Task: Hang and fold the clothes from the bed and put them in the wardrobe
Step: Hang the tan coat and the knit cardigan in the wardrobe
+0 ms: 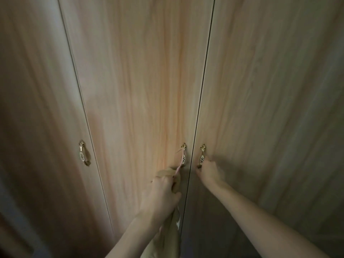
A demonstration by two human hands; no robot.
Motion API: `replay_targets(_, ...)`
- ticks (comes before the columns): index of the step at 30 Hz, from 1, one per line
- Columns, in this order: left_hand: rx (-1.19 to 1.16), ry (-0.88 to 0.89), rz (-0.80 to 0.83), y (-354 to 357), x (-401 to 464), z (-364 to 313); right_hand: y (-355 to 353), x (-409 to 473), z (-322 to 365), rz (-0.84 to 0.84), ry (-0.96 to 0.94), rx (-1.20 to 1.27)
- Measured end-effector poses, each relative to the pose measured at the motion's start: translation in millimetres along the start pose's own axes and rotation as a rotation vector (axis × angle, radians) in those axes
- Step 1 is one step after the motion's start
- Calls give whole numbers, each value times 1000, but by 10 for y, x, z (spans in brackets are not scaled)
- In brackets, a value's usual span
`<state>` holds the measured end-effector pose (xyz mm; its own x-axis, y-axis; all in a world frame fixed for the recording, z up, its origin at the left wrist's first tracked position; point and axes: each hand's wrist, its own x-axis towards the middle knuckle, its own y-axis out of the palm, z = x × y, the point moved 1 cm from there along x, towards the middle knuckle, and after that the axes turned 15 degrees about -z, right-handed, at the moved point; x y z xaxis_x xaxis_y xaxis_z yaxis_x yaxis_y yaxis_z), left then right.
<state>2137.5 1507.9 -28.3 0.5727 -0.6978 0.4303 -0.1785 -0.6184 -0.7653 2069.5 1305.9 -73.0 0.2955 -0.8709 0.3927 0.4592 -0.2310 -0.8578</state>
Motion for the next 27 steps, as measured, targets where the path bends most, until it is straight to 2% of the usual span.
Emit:
replay_targets(7,-41,-10,57,76,113,137,64,330,102,-40,113,-6)
replay_targets(14,77,-36,97,89,151,205,84,372,19,-48,78,67)
replay_targets(21,57,-16,54,39,-41,91,-65,-41,-229,-63,63,230)
replay_targets(27,62,33,64,26,-492,-268,-420,-680,-763,-51,-7,348)
